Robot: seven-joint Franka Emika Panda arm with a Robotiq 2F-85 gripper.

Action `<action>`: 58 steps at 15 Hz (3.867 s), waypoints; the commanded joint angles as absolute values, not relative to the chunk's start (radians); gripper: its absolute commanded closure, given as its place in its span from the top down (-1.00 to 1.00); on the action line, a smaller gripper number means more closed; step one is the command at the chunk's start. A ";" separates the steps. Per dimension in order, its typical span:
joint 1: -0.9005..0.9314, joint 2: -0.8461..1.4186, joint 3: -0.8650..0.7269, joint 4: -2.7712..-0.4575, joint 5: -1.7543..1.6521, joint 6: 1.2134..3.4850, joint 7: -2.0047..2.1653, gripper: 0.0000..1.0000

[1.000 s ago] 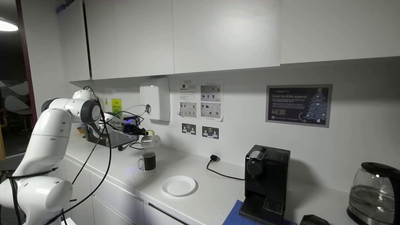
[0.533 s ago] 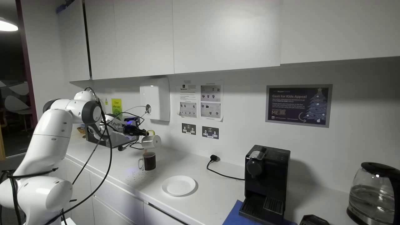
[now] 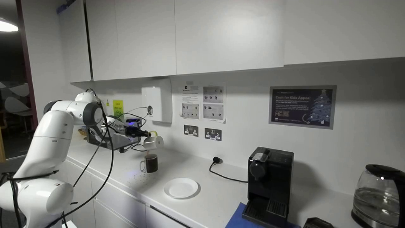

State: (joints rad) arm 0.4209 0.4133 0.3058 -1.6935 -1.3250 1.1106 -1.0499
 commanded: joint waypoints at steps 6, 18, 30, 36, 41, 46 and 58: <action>0.429 0.421 0.300 -1.669 -1.384 1.062 -1.116 -0.91; 0.429 0.448 0.295 -1.656 -1.427 1.071 -1.149 -0.91; 0.431 0.470 0.286 -1.630 -1.468 1.077 -1.194 -0.91; 0.435 0.491 0.281 -1.607 -1.487 1.078 -1.224 -0.91; 0.440 0.505 0.279 -1.591 -1.495 1.078 -1.235 -0.91; 0.443 0.513 0.280 -1.576 -1.500 1.082 -1.238 -0.91; 0.436 0.488 0.290 -1.595 -1.455 1.091 -1.167 -0.91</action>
State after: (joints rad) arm 0.4309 0.5133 0.2944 -1.5967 -1.4606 1.1102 -1.1824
